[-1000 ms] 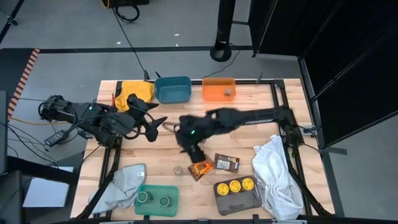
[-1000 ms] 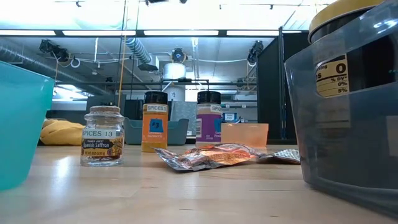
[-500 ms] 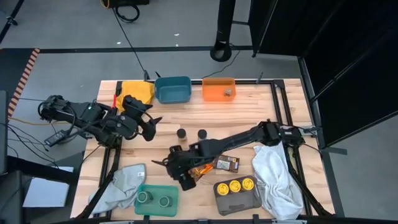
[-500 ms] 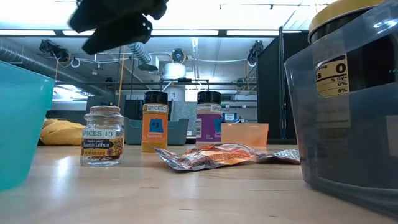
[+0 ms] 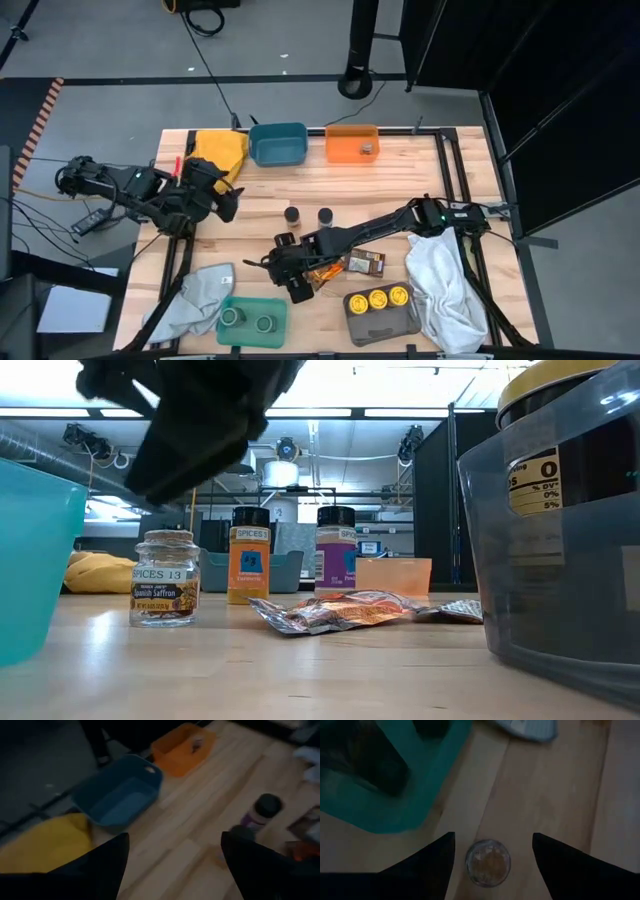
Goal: Sort spices by type
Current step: Put the brown seasoning bottle into the orange bin
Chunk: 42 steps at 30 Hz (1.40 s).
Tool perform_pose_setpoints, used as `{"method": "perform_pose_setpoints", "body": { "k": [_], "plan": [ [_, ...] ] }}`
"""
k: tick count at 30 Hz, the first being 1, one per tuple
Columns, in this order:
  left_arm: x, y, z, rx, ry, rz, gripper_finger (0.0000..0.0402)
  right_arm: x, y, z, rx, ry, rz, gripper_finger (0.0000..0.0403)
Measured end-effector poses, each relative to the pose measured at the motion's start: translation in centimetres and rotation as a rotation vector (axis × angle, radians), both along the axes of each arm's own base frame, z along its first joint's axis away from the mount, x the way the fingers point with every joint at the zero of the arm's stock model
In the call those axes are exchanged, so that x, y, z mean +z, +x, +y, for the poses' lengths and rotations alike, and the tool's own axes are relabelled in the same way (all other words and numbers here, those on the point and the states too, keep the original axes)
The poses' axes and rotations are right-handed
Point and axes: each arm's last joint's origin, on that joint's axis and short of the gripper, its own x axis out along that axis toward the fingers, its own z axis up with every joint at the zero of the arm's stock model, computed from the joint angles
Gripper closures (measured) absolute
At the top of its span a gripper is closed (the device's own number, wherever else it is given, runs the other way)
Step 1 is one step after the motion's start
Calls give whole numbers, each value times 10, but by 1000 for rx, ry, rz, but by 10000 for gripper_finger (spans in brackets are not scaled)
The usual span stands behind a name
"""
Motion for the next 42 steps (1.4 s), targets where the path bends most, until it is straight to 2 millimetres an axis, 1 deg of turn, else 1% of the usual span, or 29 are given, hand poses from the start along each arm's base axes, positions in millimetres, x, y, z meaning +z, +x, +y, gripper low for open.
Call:
{"method": "perform_pose_setpoints", "body": {
  "k": [4,7,9,13,14,17,22,31,37,42],
  "plan": [
    [-21,-13,3,-26,-77,-149,80,2,0,0,-3,-2,-12,127],
    [-40,-15,4,-37,-111,-223,80,2,0,0,-11,1,-4,127],
    [-51,-15,3,-39,-132,-265,80,1,0,0,-19,7,-5,128],
    [-73,-11,1,-54,-174,-285,80,-10,2,0,-25,4,23,130],
    [-77,-9,0,-66,-187,-285,80,-15,3,1,-25,3,27,130],
    [-87,-6,-1,-81,-223,-291,80,-21,2,0,-29,-3,51,129],
    [-94,-4,-2,-72,-246,-302,80,-34,4,0,-32,-13,78,128],
    [-96,-3,-2,-71,-244,-297,80,-36,4,-1,-40,-26,79,142],
    [-95,-3,-3,-71,-246,-304,80,-36,4,0,-37,-27,80,174],
    [-94,-2,-3,-72,-251,-321,80,-36,4,-1,-30,-31,83,221]
  ]
}}
